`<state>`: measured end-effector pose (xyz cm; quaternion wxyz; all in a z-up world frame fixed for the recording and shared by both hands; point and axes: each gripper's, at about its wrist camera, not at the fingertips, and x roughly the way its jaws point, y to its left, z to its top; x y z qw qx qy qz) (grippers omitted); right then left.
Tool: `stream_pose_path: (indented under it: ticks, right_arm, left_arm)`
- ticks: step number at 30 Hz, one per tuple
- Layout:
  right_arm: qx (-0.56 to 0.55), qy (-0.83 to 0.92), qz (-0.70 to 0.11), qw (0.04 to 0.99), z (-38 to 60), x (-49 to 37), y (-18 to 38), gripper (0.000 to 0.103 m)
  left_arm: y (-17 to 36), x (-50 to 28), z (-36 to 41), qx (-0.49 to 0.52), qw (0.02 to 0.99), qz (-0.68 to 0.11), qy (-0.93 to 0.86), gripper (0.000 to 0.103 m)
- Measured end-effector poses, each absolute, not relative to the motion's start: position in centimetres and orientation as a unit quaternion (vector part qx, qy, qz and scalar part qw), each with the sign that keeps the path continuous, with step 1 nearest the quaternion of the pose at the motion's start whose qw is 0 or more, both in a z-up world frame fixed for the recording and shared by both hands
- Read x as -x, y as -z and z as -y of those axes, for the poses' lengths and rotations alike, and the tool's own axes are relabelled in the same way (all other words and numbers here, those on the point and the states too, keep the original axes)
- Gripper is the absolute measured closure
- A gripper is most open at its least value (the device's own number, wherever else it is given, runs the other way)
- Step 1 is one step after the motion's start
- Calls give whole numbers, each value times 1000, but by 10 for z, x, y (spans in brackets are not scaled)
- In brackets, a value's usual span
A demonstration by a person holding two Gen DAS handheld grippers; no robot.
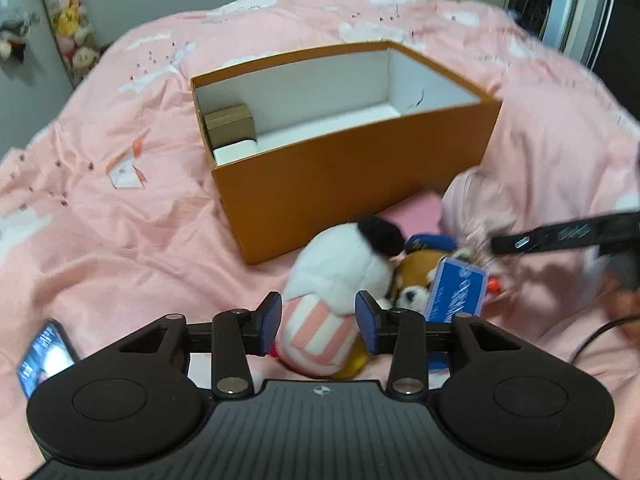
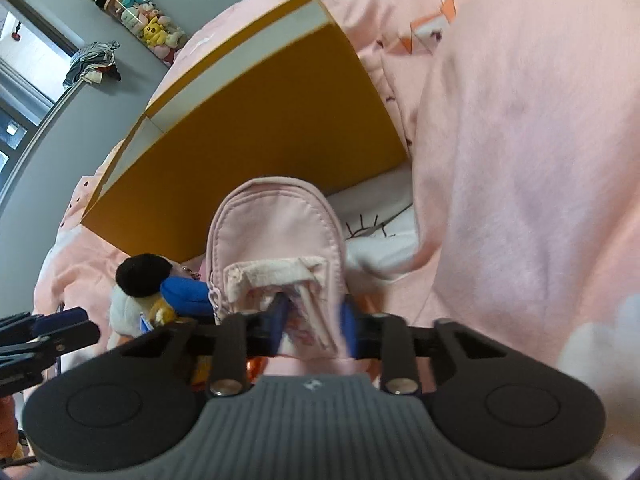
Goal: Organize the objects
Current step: 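Grasp the pink backpack with right gripper while left gripper pushes the plush toys, then lift the pink backpack with the right gripper and set it beside the pile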
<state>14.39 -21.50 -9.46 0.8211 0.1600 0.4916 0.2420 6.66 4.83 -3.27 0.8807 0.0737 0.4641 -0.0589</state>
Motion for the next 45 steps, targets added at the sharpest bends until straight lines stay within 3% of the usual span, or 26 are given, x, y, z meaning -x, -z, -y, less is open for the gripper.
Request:
stream_pose_path:
  ticks: [6, 14, 17, 19, 24, 27, 34, 37, 39, 41, 45]
  right_arm:
    - [-125, -233, -461, 847, 213, -128, 72, 89]
    - [-89, -203, -471, 854, 219, -128, 69, 89]
    - [-77, -196, -483, 850, 218, -128, 70, 88]
    - [-75, -198, -491, 845, 216, -130, 74, 86]
    - [-109, -207, -510, 828, 220, -141, 90, 69]
    - [-139, -218, -510, 821, 225, -147, 95, 54]
    - [-172, -219, -519, 808, 227, -154, 106, 48]
    - [-173, -227, -515, 809, 226, -153, 105, 60]
    - [-162, -224, -510, 814, 224, -150, 101, 78]
    - [-152, -222, -502, 822, 224, -145, 94, 86]
    - [-139, -216, -491, 832, 224, -137, 81, 89]
  left_arm:
    - [51, -66, -27, -156, 866, -468, 83, 49]
    - [68, -68, -14, -215, 858, -459, 81, 46]
    - [75, -68, -6, -246, 853, -453, 82, 40]
    - [82, -67, 2, -278, 847, -447, 77, 36]
    - [93, -70, 5, -308, 843, -436, 59, 38]
    - [90, -73, -4, -275, 853, -439, 61, 40]
    - [76, -80, -31, -151, 873, -459, 67, 44]
    - [68, -81, -41, -89, 877, -467, 69, 46]
    - [63, -80, -45, -61, 879, -467, 70, 46]
    - [58, -79, -46, -41, 881, -466, 64, 46]
    - [57, -81, -49, -48, 873, -484, 37, 45]
